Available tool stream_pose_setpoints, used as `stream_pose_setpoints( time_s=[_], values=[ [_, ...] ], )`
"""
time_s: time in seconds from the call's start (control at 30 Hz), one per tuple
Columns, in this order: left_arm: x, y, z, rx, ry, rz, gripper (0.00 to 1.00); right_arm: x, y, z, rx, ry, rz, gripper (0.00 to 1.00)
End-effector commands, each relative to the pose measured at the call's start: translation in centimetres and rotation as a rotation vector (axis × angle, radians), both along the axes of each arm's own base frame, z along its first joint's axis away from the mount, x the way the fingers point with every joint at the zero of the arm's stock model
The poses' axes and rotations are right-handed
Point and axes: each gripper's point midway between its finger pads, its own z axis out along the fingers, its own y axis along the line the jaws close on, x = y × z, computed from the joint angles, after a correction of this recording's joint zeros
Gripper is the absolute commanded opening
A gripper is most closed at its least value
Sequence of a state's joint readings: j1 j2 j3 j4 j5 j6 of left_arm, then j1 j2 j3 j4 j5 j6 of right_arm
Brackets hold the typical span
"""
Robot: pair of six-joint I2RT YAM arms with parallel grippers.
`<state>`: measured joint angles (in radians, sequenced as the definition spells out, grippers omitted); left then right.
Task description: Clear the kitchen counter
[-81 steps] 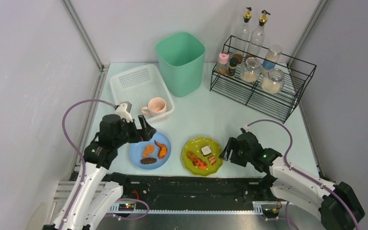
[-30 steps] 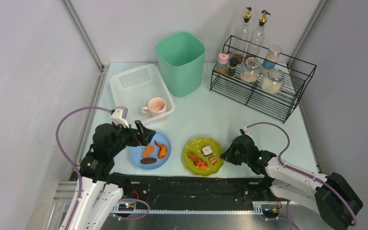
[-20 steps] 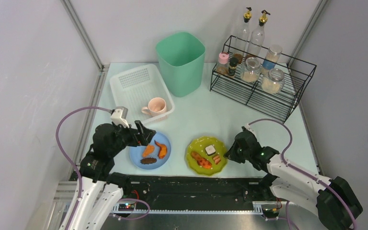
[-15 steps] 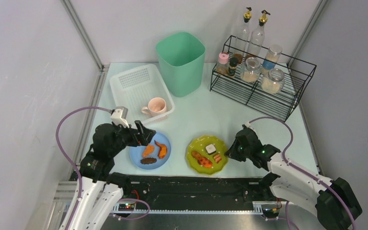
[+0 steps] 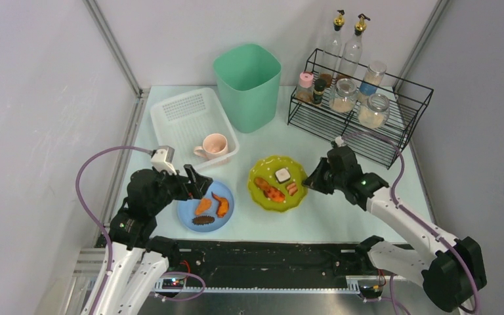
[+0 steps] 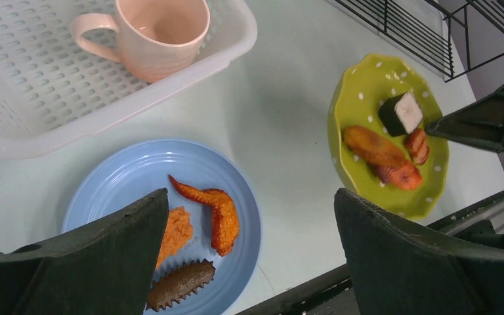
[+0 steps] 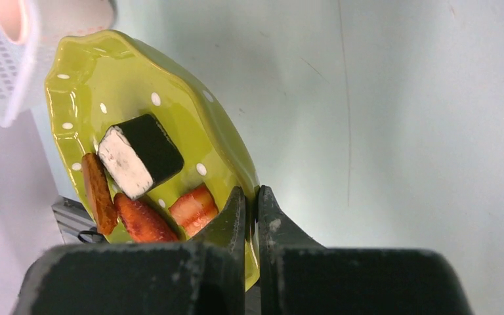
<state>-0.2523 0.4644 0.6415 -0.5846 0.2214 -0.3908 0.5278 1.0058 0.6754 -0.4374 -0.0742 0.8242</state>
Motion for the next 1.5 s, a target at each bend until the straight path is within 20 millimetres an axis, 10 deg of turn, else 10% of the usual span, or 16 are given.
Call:
stream_pose_setpoints(
  time_s=[0.0,1.07,1.47],
  values=[
    [0.5,0.1,0.2,0.011,-0.032,0.002,1.00,3.5,2.8,8.7,0.173,-0.177,0.058,0.00],
    [0.4,-0.1,0.3,0.003,-0.028,-0.006,1.00,20.0,7.3,27.1,0.251,-0.365,0.027,0.00],
    [0.5,0.0,0.1,0.007,-0.022,-0.002,1.00,26.5,8.0,28.7,0.309,-0.379,-0.078,0.00]
  ],
)
